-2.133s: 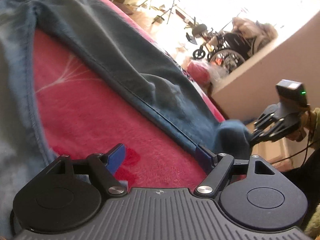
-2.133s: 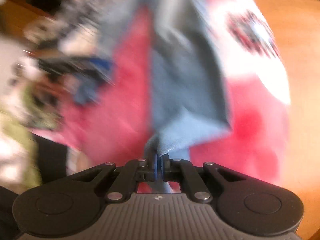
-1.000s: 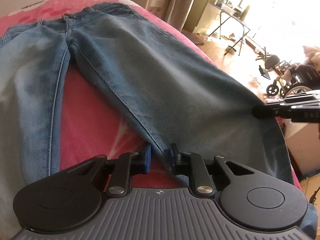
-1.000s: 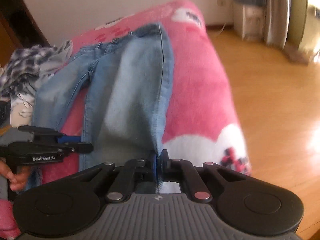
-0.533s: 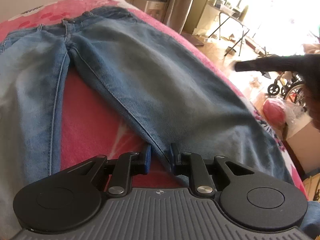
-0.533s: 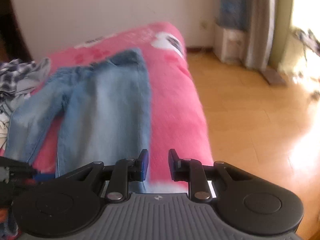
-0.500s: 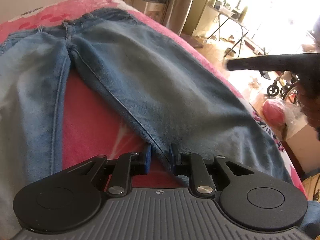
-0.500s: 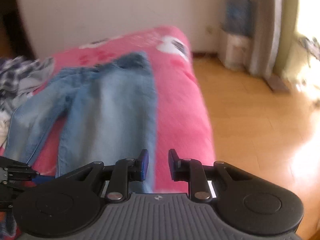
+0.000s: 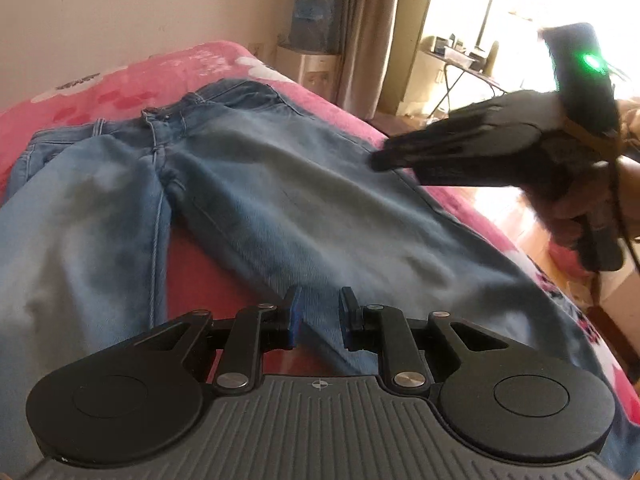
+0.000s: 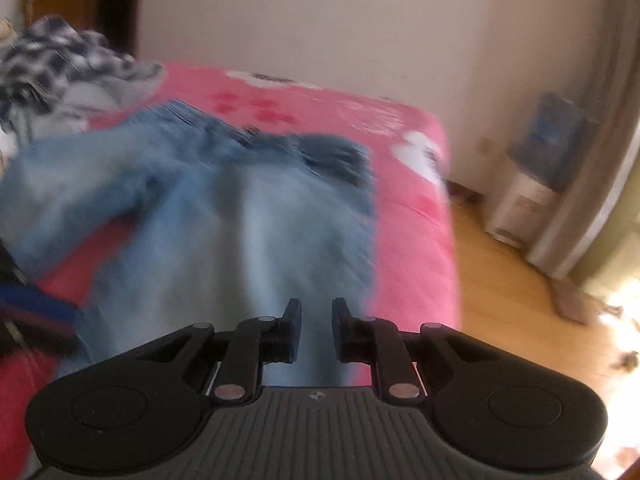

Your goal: Fold clothes

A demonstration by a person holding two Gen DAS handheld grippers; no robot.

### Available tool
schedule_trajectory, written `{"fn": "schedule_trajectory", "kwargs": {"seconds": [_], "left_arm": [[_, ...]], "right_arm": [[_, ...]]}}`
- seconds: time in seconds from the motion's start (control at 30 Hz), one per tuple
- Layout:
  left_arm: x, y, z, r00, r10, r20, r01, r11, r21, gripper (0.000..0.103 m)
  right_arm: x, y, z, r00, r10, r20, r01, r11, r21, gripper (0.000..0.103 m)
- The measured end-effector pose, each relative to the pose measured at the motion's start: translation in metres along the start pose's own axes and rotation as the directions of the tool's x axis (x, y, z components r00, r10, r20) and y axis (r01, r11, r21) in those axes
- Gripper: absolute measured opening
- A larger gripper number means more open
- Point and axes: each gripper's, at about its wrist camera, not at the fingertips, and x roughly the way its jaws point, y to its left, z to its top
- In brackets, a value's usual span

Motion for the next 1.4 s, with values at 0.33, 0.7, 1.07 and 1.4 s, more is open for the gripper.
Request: {"fn": "schedule_trajectory", "kwargs": {"seconds": [0.33, 0.7, 1.07, 1.4], "left_arm": [[0.004, 0.011, -0.015, 0.999, -0.007, -0.032, 0.006, 1.000, -0.022, 0.020], [0.005, 0.017, -0.016, 0.999, -0.018, -0.041, 0.016, 0.999, -0.042, 0.020], [0.005, 0.014, -0.016, 0.999, -0.010, -0.030, 0.010, 1.000, -0.007, 0.020], [-0.003, 0.003, -0.013, 0.999, 0.034, -0.002, -0.034, 0.998, 0.057, 0.026]], "right_arm": [[0.050, -0.051, 0.041, 0.999, 0.030, 0.019, -0.034, 0.969, 0.244, 0.015], [0.074, -0.102, 0.043, 0.992, -0.107, -0.067, 0.126, 0.881, 0.457, 0.004], [-0.100, -0.028, -0.035, 0.928, 0.322, -0.188, -0.286, 0.938, 0.194, 0.006], [-0.181, -0.028, -0.117, 0.913, 0.099, -0.397, -0.015, 0.978, 0.209, 0.006]]}}
